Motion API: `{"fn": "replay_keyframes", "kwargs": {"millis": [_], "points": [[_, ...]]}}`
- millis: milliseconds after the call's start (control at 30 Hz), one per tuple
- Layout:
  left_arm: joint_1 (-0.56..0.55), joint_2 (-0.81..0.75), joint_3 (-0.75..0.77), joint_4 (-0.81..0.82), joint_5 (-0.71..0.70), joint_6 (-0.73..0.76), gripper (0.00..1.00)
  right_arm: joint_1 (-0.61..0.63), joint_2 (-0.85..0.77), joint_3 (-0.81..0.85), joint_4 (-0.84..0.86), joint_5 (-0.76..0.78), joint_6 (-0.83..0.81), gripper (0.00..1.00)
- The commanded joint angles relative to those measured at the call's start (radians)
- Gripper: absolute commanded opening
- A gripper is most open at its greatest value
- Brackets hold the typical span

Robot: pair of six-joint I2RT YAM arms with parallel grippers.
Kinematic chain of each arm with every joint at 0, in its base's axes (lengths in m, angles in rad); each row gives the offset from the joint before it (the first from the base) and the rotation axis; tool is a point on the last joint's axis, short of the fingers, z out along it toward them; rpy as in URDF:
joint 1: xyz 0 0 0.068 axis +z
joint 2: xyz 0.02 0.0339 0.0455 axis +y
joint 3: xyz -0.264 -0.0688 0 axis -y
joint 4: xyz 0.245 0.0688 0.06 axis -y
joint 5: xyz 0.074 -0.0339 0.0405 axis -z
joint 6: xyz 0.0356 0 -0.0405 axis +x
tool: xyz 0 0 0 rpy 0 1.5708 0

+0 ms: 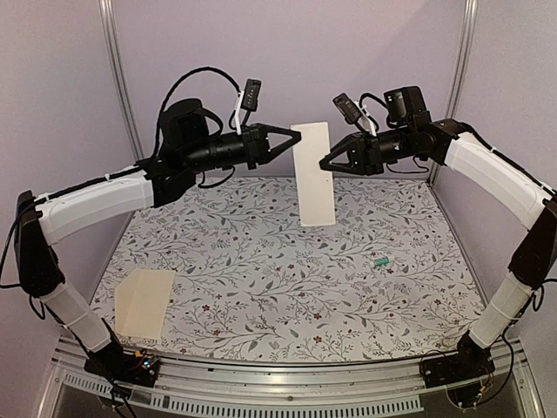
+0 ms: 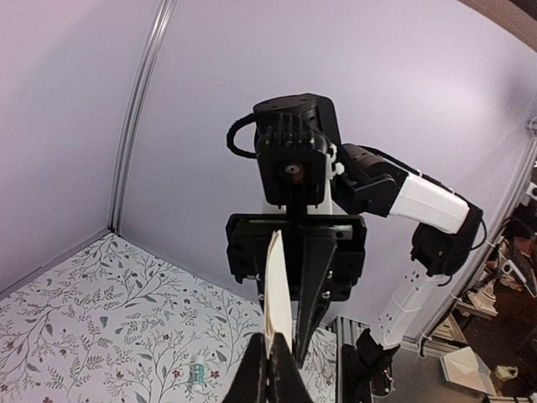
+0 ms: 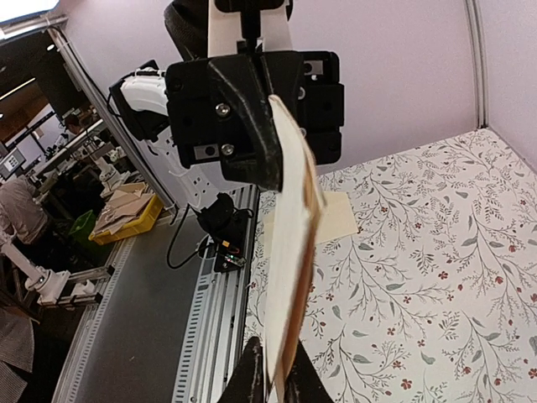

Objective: Place the letter into the envelope and seal it

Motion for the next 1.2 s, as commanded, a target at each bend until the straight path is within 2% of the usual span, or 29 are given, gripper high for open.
{"fn": "replay_keyframes", "kwargs": {"millis": [0, 33, 67, 100, 133, 167, 200, 333, 433, 700, 767, 833, 900, 967, 1000, 1067, 1100, 1167], "points": [[0.022, -0.021, -0.015, 0.05, 0.019, -0.033, 0.02, 0.009, 0.005, -0.01, 0.027, -0.03, 0.022, 0.02], [0.023, -0.018, -0.015, 0.05, 0.02, -0.035, 0.04, 0.009, 0.005, -0.01, 0.028, -0.03, 0.025, 0.0], [0.024, -0.015, -0.015, 0.05, 0.02, -0.038, 0.1, 0.008, 0.004, -0.009, 0.028, -0.029, 0.028, 0.0], [0.024, -0.013, -0.015, 0.046, 0.013, -0.04, 0.24, 0.009, 0.005, -0.006, 0.028, -0.026, 0.03, 0.0], [0.024, -0.014, -0.015, 0.035, -0.007, -0.044, 0.68, 0.009, 0.005, -0.004, 0.029, -0.021, 0.033, 0.0], [0.026, -0.02, -0.021, 0.025, -0.025, -0.051, 0.96, 0.009, 0.006, -0.003, 0.028, -0.015, 0.034, 0.0], [0.027, -0.029, -0.03, 0.022, -0.035, -0.052, 0.99, 0.008, 0.003, -0.001, 0.027, -0.01, 0.033, 0.0], [0.035, -0.076, -0.069, -0.095, -0.131, -0.041, 1.0, -0.007, -0.008, -0.005, 0.013, 0.015, 0.022, 0.0], [0.037, -0.108, -0.086, -0.181, -0.123, 0.029, 1.0, -0.035, -0.016, -0.009, -0.008, 0.031, 0.01, 0.0], [0.03, -0.183, -0.118, -0.264, -0.19, 0.132, 1.0, -0.068, -0.059, -0.023, -0.079, 0.117, -0.086, 0.0], [0.012, -0.189, -0.085, -0.305, -0.315, 0.156, 1.0, -0.072, -0.07, -0.035, -0.085, 0.123, -0.097, 0.0], [-0.015, -0.18, -0.036, -0.396, -0.556, 0.177, 1.0, -0.073, -0.078, -0.043, -0.09, 0.123, -0.1, 0.0], [-0.005, -0.143, -0.005, -0.44, -0.671, 0.197, 1.0, -0.074, -0.082, -0.048, -0.093, 0.123, -0.103, 0.0], [0.005, -0.087, 0.038, -0.472, -0.799, 0.117, 1.0, -0.074, -0.085, -0.049, -0.096, 0.127, -0.109, 0.0], [0.034, -0.063, 0.051, -0.477, -0.744, 0.094, 1.0, -0.074, -0.085, -0.048, -0.096, 0.129, -0.11, 0.0], [0.099, -0.042, 0.027, -0.397, -0.475, 0.081, 0.96, -0.072, -0.083, -0.044, -0.096, 0.127, -0.11, 0.0], [0.105, -0.039, 0.008, -0.356, -0.389, 0.085, 0.91, -0.073, -0.082, -0.043, -0.096, 0.125, -0.11, 0.0], [0.084, -0.01, 0.024, -0.312, -0.247, 0.17, 0.73, -0.073, -0.075, -0.038, -0.095, 0.122, -0.111, 0.0]]}}
